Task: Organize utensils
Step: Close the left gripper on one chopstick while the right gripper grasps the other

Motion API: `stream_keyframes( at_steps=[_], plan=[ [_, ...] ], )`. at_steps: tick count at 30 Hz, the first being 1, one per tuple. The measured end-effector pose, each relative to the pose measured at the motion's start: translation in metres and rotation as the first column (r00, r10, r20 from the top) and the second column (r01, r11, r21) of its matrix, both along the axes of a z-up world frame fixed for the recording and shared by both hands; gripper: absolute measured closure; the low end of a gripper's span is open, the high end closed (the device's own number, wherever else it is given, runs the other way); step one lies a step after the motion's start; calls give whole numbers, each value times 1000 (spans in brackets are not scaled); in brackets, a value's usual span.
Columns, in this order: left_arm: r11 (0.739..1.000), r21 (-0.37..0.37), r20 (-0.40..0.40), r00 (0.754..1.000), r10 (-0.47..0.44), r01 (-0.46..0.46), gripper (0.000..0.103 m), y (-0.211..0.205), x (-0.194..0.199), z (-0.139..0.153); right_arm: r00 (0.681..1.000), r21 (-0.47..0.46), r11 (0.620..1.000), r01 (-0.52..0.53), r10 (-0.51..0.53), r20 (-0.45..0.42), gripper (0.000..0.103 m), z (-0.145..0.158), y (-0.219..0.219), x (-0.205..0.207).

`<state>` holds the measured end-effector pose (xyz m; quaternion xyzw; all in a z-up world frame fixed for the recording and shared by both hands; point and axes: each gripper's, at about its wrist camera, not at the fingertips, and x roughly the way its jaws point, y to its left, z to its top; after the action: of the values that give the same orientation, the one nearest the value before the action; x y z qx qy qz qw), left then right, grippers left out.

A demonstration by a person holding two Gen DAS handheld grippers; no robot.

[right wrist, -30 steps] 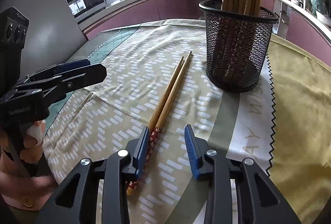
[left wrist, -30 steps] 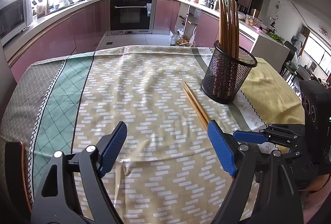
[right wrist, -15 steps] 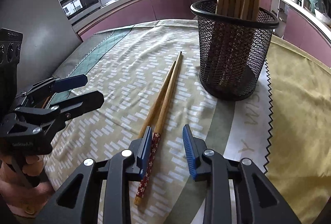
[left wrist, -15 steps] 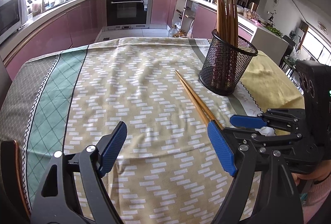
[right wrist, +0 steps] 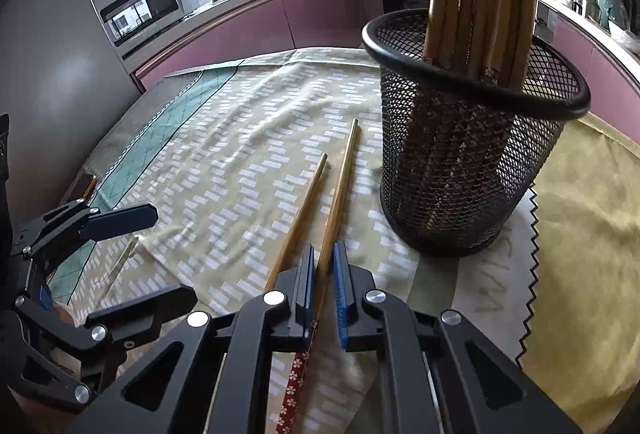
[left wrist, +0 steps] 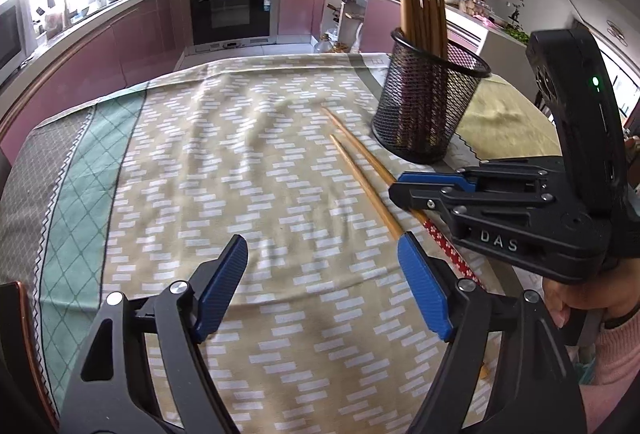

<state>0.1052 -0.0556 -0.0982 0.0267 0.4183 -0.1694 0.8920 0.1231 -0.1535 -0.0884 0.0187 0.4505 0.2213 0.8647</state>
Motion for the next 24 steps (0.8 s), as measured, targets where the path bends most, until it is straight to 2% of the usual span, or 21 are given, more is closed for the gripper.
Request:
stream_keyframes(
  at_steps=[9,12,17,23,24],
  plan=[
    [996,18,-39,995,-88,89,42,-28,5,-10,999,63,997,41,-39,-24,97,-2,-27,-17],
    [995,39,-66,994,-92,95,51,-36,13,-17,999,72,996,44,-42,-34,97,-2,-37,-26],
    [993,66,-66,993,-93,97,57,-42,24,-19,999,67,997,28,-26,-40,97,-1,-39,-34],
    [991,89,-77,993,-90,96,77,-44,36,-19,999,41,999,31,-29,-35,97,-3,-36,-30],
    [991,89,-78,993,-89,96,83,-44,38,-19,999,28,999,31,-31,-26,96,-3,-34,-29]
  ],
)
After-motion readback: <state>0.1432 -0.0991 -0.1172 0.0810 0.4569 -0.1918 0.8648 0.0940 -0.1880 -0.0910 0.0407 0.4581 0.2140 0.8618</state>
